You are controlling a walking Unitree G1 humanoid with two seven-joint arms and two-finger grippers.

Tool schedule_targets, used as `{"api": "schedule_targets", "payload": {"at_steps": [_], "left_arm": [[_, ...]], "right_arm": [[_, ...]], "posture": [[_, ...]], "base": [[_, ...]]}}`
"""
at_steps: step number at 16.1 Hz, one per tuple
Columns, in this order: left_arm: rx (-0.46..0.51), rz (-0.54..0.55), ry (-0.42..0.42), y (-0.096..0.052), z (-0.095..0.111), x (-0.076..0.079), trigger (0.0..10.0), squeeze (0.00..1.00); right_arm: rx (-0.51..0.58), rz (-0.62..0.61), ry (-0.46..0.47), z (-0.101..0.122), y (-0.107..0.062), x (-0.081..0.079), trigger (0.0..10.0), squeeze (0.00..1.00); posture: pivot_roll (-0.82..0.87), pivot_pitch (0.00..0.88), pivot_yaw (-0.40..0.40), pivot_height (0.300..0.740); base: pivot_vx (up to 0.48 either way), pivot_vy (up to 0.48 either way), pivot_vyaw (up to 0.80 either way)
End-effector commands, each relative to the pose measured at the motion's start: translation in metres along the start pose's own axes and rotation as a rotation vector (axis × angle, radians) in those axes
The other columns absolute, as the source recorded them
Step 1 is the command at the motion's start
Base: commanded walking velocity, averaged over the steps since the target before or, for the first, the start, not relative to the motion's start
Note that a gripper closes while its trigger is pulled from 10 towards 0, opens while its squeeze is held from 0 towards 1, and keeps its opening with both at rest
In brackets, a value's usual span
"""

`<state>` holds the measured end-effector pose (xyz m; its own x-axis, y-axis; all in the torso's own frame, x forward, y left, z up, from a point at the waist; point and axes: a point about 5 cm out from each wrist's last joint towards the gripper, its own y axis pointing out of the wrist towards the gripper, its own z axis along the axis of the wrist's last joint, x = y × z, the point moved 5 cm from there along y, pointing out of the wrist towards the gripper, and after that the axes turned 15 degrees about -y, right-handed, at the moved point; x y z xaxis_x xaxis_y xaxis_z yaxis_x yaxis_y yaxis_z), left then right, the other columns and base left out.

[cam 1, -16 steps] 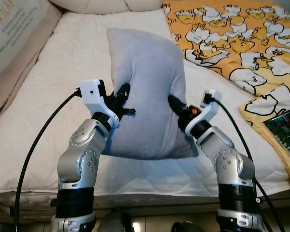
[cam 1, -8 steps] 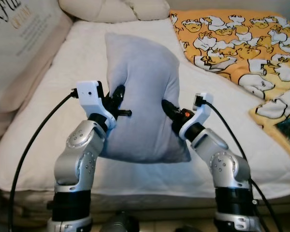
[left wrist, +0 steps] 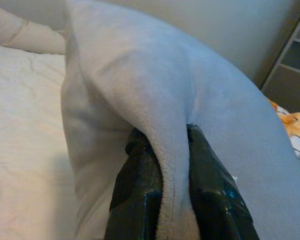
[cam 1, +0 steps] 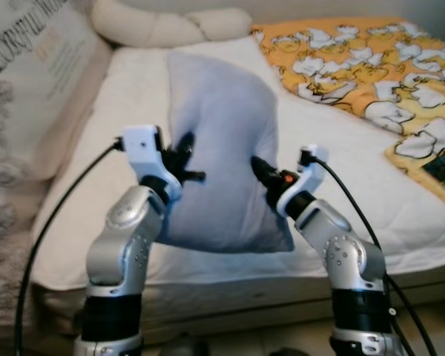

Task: Clean up the room

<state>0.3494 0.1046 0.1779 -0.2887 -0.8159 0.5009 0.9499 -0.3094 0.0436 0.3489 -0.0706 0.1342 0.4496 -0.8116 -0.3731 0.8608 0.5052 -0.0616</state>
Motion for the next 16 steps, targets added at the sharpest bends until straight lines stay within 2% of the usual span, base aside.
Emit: {"api": "schedule_targets", "payload": {"at_steps": [1, 4, 8, 9, 11, 13, 16], "left_arm": [[0.009, -0.028, 0.018, 0.0, 0.005, 0.006, 10.0, 0.0], [0.008, -0.025, 0.022, 0.0, 0.006, 0.006, 10.0, 0.0], [0.024, -0.011, 0.043, 0.0, 0.008, 0.005, 10.0, 0.0], [0.035, 0.019, 0.017, -0.001, 0.01, 0.001, 10.0, 0.0], [0.06, 0.068, 0.034, -0.003, 0.017, -0.009, 10.0, 0.0], [0.076, 0.067, 0.041, -0.003, 0.02, -0.011, 10.0, 0.0], [0.081, 0.073, 0.052, -0.003, 0.024, -0.011, 10.0, 0.0]], "right_arm": [[0.038, 0.052, -0.01, 0.01, 0.005, -0.016, 10.0, 0.0], [0.035, 0.048, -0.011, 0.008, 0.005, -0.016, 10.0, 0.0], [0.03, 0.044, -0.016, 0.008, 0.005, -0.015, 10.0, 0.0], [0.028, 0.042, -0.018, 0.008, 0.005, -0.015, 10.0, 0.0], [0.015, 0.057, -0.037, 0.006, 0.005, -0.017, 10.0, 0.0], [0.0, 0.074, -0.055, 0.003, 0.006, -0.02, 10.0, 0.0], [-0.011, 0.071, -0.04, -0.001, 0.008, -0.022, 10.0, 0.0]], "posture": [[0.01, 0.02, 0.05, 0.74], [0.01, 0.022, 0.051, 0.74], [0.01, 0.023, 0.049, 0.74], [0.01, 0.023, 0.048, 0.74], [0.01, 0.023, 0.044, 0.74], [0.01, 0.023, 0.042, 0.74], [0.02, 0.024, 0.04, 0.74]], "base": [[0.0, 0.368, 0.0], [0.0, 0.36, 0.0], [0.0, 0.0, 0.0], [0.0, 0.0, 0.0], [0.0, 0.0, 0.0], [0.12, 0.0, 0.0], [0.35, 0.0, 0.8]]}}
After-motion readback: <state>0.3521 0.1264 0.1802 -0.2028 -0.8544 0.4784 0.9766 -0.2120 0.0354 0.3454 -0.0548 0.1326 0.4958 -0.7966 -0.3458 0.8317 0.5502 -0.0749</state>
